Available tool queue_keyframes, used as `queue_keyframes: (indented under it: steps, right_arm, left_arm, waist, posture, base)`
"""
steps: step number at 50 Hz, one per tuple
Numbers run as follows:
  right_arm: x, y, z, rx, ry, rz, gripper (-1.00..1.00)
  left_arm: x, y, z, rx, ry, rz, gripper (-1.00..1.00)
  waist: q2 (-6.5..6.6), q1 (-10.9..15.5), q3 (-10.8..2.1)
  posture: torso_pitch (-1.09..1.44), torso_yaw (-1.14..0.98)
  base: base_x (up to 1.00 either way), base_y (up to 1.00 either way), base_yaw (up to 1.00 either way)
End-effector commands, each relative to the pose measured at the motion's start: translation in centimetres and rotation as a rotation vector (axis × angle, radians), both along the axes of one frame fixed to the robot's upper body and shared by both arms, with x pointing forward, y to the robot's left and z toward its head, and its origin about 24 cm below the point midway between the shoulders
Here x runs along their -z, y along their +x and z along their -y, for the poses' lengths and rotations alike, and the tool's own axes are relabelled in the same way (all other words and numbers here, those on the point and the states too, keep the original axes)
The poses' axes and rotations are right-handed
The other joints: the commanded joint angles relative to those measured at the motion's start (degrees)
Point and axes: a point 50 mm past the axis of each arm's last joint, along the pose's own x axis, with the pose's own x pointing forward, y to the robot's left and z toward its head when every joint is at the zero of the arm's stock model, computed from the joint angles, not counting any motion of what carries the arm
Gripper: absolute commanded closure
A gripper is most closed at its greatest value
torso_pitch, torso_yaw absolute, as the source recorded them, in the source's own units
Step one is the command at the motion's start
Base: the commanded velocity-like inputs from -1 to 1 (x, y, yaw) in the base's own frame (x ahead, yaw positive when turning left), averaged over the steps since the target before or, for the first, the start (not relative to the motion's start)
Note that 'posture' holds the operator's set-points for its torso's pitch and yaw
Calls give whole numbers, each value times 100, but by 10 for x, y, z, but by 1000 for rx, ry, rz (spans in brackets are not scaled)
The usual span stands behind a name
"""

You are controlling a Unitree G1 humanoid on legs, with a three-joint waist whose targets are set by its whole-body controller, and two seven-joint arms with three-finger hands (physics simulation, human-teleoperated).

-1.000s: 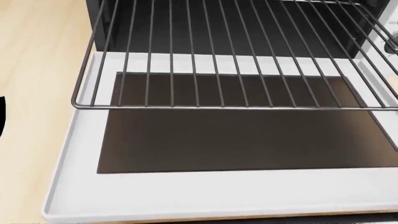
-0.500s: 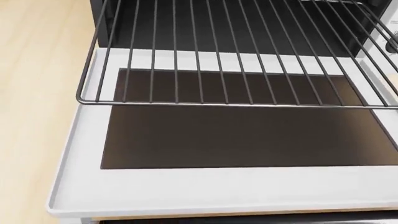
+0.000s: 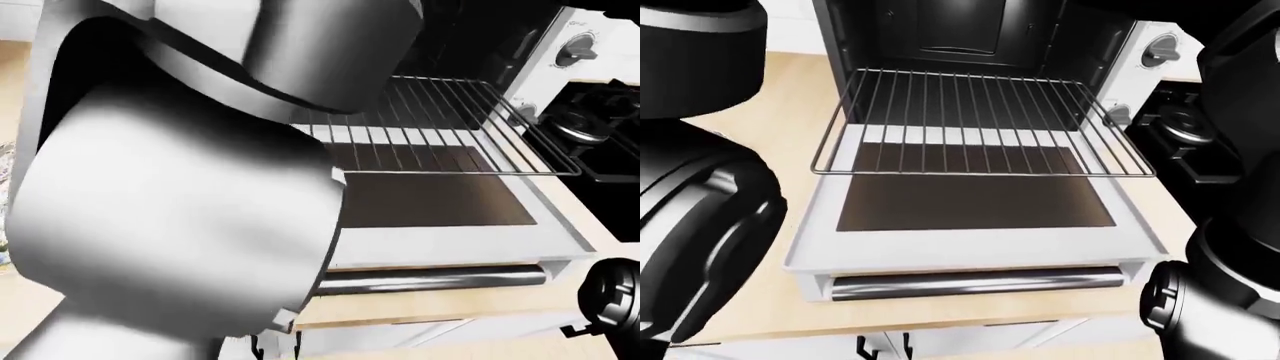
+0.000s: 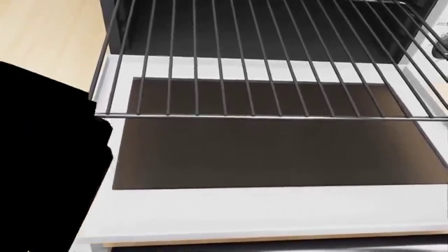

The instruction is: Place the scone on the rack of the toaster oven.

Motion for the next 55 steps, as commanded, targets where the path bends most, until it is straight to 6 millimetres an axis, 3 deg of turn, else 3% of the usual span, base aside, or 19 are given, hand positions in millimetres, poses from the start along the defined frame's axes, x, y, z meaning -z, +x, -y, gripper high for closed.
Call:
queue_keyframes:
  steps: [1,7,10,25,53,54,55]
  right_arm:
    - [-13,-10,2,11,5,80,-100]
    - [-14,-11,3,12,5,80,-100]
    - [-14,-11,3,13,7,82,-100]
    - [-15,-11,4,14,9,84,-100]
    - [-17,-11,5,13,15,89,-100]
    - [-17,-11,5,13,15,88,-100]
    - [-17,-11,5,13,15,87,-100]
  left_arm:
    - [-8,-4,-3,-5,-9,88,95]
    - [7,5,5,4,1,72,95]
    - [14,0,11,33,11,65,95]
    - [57,16,16,32,35,38,95]
    - [74,47,0,-65,49,34,92]
    - [73,48,-1,-76,35,19,44]
    - [72,50,-2,-81,34,34,-100]
  waist:
    - [-32,2,-169]
    - [-38,4,-202]
    - [-45,7,-199]
    - [-18,-1,-215]
    - [5,-38,-260]
    - [5,-39,-263]
    - [4,-41,-269]
  posture:
    - [0,0]
    - [0,0]
    - [0,0]
    - [0,0]
    - [0,0]
    - [0,0]
    - [0,0]
  base:
    - [0,0,0]
    - [0,0,0]
    - [0,0,0]
    - [0,0,0]
    - [0,0,0]
    - [0,0,0]
    - [0,0,0]
